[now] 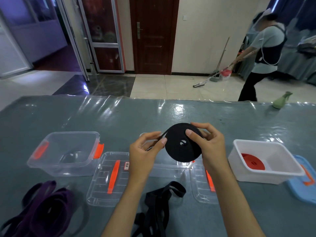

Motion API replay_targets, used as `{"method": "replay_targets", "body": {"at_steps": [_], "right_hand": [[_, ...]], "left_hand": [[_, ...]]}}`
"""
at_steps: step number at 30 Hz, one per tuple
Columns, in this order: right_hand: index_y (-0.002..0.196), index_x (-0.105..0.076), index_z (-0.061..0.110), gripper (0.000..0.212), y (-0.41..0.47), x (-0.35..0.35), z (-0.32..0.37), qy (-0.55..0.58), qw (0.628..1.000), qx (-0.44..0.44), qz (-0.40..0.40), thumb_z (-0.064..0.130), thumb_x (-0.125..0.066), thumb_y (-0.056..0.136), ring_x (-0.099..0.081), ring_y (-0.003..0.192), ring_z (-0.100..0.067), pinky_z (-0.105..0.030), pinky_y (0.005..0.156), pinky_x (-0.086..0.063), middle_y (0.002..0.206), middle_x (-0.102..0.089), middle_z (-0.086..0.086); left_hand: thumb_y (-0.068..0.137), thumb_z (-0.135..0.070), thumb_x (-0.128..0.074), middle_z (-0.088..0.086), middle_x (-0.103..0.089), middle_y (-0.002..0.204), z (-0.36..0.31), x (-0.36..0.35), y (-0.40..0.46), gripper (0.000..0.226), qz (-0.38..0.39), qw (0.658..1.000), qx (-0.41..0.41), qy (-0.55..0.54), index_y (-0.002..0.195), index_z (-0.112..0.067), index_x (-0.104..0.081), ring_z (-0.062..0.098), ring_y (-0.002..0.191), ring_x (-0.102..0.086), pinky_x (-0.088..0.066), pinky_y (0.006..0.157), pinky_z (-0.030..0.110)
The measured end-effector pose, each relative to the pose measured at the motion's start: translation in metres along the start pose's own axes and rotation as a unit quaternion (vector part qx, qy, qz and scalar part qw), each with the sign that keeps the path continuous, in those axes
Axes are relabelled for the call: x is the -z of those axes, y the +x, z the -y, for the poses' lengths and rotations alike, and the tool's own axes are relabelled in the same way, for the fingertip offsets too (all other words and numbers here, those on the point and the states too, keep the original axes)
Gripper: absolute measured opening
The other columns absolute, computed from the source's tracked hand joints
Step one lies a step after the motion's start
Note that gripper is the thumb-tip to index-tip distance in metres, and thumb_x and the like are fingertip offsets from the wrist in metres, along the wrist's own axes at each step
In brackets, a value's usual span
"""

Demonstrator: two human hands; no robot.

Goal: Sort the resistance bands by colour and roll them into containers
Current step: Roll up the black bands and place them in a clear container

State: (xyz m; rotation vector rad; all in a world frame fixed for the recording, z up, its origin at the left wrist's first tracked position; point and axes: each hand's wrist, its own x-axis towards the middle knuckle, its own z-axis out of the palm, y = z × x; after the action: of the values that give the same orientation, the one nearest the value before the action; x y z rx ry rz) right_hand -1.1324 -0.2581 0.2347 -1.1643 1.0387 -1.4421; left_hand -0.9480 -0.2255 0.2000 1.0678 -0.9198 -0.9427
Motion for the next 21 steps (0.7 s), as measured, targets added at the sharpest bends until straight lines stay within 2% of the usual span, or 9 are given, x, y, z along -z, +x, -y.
{"method": "replay_targets", "body": {"at_steps": [4, 9, 15, 18, 21], "right_hand": [[0.108, -0.074, 0.012, 0.025, 0.007, -0.01, -0.017, 0.01, 0.999, -0.022, -0.035, 0.006, -0.082, 0.084, -0.078, 0.092, -0.034, -0.044, 0.079, -0.063, 0.097, -0.08, -0.012], [0.11, -0.073, 0.009, 0.026, 0.02, -0.016, -0.04, 0.02, 0.995, -0.041, -0.084, 0.006, -0.082, 0.086, -0.079, 0.092, -0.029, -0.04, 0.081, -0.063, 0.097, -0.081, -0.011], [0.114, -0.071, 0.011, 0.025, 0.039, -0.023, -0.085, 0.075, 0.981, -0.124, -0.129, 0.009, -0.078, 0.09, -0.077, 0.099, -0.029, -0.042, 0.086, -0.061, 0.103, -0.08, -0.01], [0.115, -0.071, 0.016, 0.017, 0.054, -0.017, -0.107, 0.05, 0.979, -0.171, -0.099, 0.013, -0.068, 0.099, -0.077, 0.095, -0.023, -0.039, 0.08, -0.062, 0.103, -0.079, -0.009], [0.109, -0.074, 0.022, 0.025, 0.071, -0.007, -0.135, -0.018, 0.975, -0.212, -0.056, 0.003, -0.061, 0.1, -0.074, 0.089, -0.018, -0.035, 0.072, -0.062, 0.105, -0.077, -0.008]], "left_hand": [[0.088, -0.012, -0.083, 0.008, -0.079, 0.098, 0.013, -0.006, 0.001, 0.013, -0.064, 0.998, 0.021, -0.014, 0.096, -0.013, -0.073, 0.025, 0.094, -0.079, -0.064, 0.087, 0.042], [0.088, -0.001, -0.08, 0.011, -0.079, 0.108, 0.031, -0.006, 0.012, 0.027, -0.027, 0.992, 0.108, -0.051, 0.112, -0.007, -0.069, 0.03, 0.103, -0.077, -0.065, 0.083, 0.041], [0.086, 0.004, -0.079, 0.019, -0.078, 0.11, 0.059, -0.002, 0.058, 0.033, -0.025, 0.973, 0.213, -0.084, 0.116, -0.006, -0.07, 0.031, 0.103, -0.077, -0.063, 0.086, 0.042], [0.086, 0.007, -0.078, 0.017, -0.079, 0.103, 0.082, 0.0, 0.085, 0.031, -0.031, 0.966, 0.248, -0.065, 0.112, -0.008, -0.071, 0.027, 0.094, -0.078, -0.064, 0.079, 0.039], [0.085, 0.012, -0.077, 0.012, -0.079, 0.092, 0.108, 0.002, 0.104, 0.029, -0.04, 0.961, 0.273, -0.022, 0.103, -0.01, -0.071, 0.02, 0.08, -0.078, -0.065, 0.071, 0.033]]}}
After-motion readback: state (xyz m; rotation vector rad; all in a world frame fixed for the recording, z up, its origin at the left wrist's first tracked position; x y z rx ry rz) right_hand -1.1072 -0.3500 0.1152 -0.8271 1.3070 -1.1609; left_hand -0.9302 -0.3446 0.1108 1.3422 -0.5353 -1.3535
